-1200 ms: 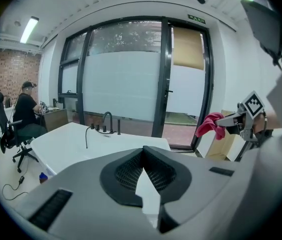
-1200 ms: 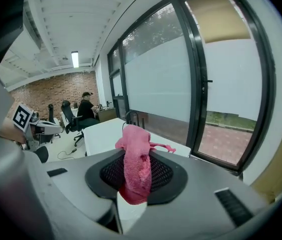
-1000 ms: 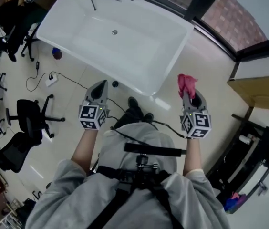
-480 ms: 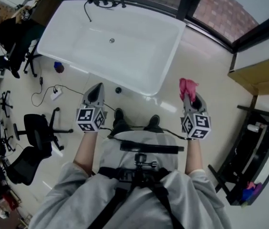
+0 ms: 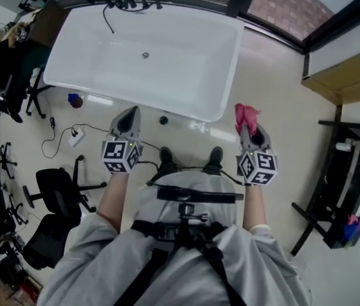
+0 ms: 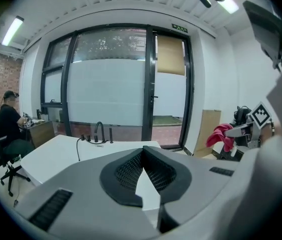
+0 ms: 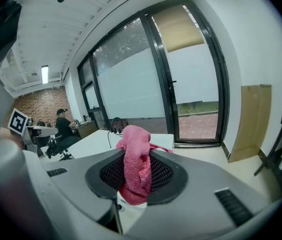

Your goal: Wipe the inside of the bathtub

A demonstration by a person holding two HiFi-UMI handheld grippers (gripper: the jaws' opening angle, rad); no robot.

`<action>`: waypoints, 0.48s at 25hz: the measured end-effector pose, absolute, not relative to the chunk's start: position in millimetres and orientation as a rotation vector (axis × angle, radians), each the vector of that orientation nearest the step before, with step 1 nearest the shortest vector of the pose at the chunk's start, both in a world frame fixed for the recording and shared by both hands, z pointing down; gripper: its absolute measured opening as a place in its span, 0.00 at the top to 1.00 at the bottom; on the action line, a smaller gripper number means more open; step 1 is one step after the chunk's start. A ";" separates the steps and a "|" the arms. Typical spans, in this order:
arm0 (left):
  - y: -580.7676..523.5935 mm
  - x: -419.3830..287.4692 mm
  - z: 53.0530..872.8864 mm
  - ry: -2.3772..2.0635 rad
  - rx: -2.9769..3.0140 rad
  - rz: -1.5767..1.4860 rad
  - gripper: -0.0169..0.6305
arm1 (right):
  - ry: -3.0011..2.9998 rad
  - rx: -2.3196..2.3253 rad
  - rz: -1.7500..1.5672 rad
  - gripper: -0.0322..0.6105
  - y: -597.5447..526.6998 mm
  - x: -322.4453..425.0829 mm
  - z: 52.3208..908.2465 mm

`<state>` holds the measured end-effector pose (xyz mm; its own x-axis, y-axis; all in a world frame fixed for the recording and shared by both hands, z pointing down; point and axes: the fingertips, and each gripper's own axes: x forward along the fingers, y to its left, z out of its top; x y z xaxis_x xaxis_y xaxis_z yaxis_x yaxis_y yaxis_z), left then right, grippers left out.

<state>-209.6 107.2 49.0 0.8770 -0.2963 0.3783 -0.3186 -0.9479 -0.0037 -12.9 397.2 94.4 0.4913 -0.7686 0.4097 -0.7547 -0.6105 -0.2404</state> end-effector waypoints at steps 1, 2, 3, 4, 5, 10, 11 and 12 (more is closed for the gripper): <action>102.5 -214.4 49.6 -0.484 2.989 0.588 0.97 | 1.360 -2.680 -0.765 0.81 394.1 -20.5 94.7; 97.8 -219.2 50.4 -0.480 2.992 0.591 0.97 | 1.346 -2.673 -0.770 0.81 390.9 -27.7 95.1; 92.8 -224.0 51.7 -0.477 2.993 0.595 0.97 | 1.332 -2.668 -0.774 0.81 387.4 -34.0 95.6; 87.5 -228.6 52.8 -0.475 2.992 0.598 0.97 | 1.316 -2.666 -0.776 0.81 383.7 -39.7 95.7; 82.3 -233.1 53.4 -0.473 2.990 0.600 0.97 | 1.299 -2.668 -0.774 0.81 380.1 -44.9 95.4; 66.6 -250.9 56.1 -0.466 2.968 0.591 0.97 | 1.239 -2.663 -0.769 0.81 369.0 -67.9 97.6; 65.3 -252.2 56.3 -0.462 2.964 0.586 0.97 | 1.236 -2.659 -0.776 0.81 367.7 -72.0 99.8; 64.3 -253.2 56.4 -0.458 2.958 0.581 0.97 | 1.236 -2.660 -0.783 0.81 366.5 -76.2 102.2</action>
<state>-253.2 64.3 56.4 0.8825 -0.2730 0.3829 -0.3080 -0.9508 0.0322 -76.2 366.5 102.2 0.5365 -0.7387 0.4079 -0.6844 -0.6637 -0.3018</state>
